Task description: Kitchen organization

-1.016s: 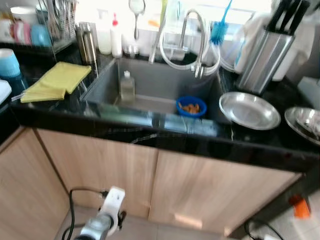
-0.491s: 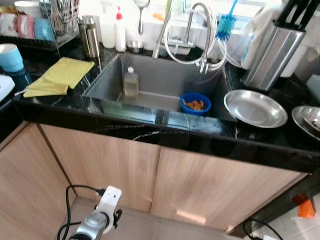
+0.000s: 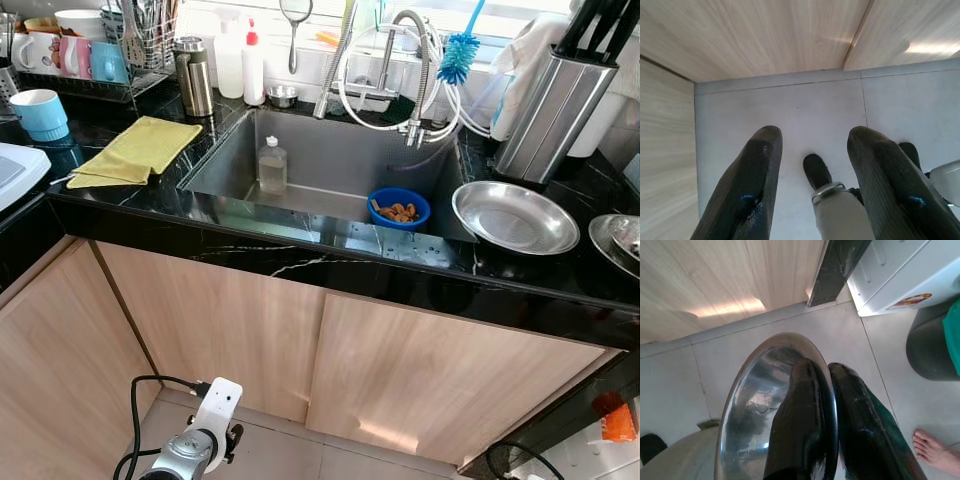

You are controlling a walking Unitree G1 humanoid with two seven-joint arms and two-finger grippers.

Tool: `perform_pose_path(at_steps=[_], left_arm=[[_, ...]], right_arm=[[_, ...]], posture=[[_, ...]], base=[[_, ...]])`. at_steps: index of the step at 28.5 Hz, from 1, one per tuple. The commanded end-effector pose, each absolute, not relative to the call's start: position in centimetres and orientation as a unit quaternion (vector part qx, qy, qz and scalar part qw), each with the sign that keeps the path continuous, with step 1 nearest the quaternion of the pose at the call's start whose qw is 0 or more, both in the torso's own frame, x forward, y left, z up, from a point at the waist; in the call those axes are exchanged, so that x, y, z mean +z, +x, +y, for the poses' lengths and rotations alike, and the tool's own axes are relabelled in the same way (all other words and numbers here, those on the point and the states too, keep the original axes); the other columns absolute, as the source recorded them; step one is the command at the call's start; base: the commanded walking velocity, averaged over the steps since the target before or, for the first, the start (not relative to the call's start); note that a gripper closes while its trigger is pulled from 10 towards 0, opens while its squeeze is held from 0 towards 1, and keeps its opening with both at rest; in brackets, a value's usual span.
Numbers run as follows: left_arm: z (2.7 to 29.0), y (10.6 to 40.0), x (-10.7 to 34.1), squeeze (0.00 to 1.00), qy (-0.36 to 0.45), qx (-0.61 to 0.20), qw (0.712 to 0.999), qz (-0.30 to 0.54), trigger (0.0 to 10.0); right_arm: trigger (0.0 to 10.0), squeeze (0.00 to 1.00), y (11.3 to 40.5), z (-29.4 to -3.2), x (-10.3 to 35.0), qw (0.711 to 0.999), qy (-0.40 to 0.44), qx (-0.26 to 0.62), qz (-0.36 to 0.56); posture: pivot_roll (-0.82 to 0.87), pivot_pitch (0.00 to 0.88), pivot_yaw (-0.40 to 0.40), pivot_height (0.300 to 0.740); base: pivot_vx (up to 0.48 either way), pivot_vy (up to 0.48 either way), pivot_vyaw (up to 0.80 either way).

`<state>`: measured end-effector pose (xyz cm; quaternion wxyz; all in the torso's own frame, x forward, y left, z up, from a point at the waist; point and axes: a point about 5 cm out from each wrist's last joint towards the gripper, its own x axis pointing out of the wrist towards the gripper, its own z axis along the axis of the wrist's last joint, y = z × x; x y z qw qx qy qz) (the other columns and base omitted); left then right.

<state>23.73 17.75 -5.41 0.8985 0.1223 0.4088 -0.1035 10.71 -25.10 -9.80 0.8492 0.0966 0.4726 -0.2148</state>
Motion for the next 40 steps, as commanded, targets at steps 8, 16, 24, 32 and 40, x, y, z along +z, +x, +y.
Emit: perform_pose_path(at_steps=[8, 16, 24, 32, 40], left_arm=[[19.6, 21.9, -6.4, 0.0, 0.114, -0.077, 0.886, 0.443, 10.0], [20.2, 21.6, -6.4, 0.0, 0.123, -0.076, 0.886, 0.441, 10.0], [18.6, 23.0, -5.8, 0.0, 0.166, -0.128, 0.885, 0.417, 10.0], [18.4, 23.9, -5.2, 0.0, 0.166, -0.132, 0.888, 0.407, 10.0], [17.4, 24.8, -4.7, 0.0, 0.164, -0.15, 0.891, 0.395, 10.0]], right_arm=[[10.0, 0.0, 10.7, -25.6, -9.7, 0.849, 0.109, -0.226, 0.465], [10.0, 0.0, 11.0, -25.2, -9.6, 0.854, 0.111, -0.215, 0.461], [10.0, 0.0, 10.1, -24.9, -10.0, 0.846, 0.129, -0.234, 0.462], [10.0, 0.0, 9.7, -24.4, -10.2, 0.842, 0.145, -0.243, 0.459], [10.0, 0.0, 10.1, -24.5, -10.0, 0.846, 0.142, -0.249, 0.45]], posture=[[0.07, 0.004, -0.103, 0.74], [0.07, 0.008, -0.102, 0.74], [0.08, 0.001, -0.066, 0.74], [0.06, 0.0, -0.028, 0.74], [0.02, 0.0, -0.004, 0.74]], base=[[0.0, 0.0, 0.0], [0.0, 0.0, 0.0], [0.0, 0.0, 0.0], [0.0, 0.0, 0.0], [0.0, 0.0, 0.0]])
